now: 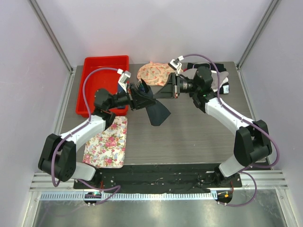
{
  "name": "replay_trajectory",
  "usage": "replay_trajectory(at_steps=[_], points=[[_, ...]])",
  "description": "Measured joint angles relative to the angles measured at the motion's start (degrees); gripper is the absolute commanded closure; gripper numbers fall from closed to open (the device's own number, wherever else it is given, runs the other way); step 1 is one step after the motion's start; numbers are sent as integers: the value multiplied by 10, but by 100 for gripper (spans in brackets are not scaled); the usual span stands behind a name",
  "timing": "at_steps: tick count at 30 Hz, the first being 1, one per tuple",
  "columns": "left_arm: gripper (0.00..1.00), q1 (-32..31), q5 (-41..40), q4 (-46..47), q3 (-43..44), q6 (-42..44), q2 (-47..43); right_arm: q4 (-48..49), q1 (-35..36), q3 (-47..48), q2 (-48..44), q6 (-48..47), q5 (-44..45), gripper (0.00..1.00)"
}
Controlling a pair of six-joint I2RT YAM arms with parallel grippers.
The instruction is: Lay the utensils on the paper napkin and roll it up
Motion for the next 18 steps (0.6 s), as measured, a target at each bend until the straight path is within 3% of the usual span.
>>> replay_trajectory(at_steps=[2,3,4,10,18], points=[[100,1,-4,-11,0,-10,-2,-13,-3,13,0,-5,1,31],[100,2,-9,-18,0,-17,-3,-25,-9,22,0,-16,2,14],[100,3,-12,-27,0,-23,-5,-39,-17,32,0,-24,3,12],[100,27,-36,-125,22,-35,-16,-168,-74,61,-18,-124,17,10],[100,45,-62,-217,56,-42,-32,-399,-68,85,-71,-313,46,16]])
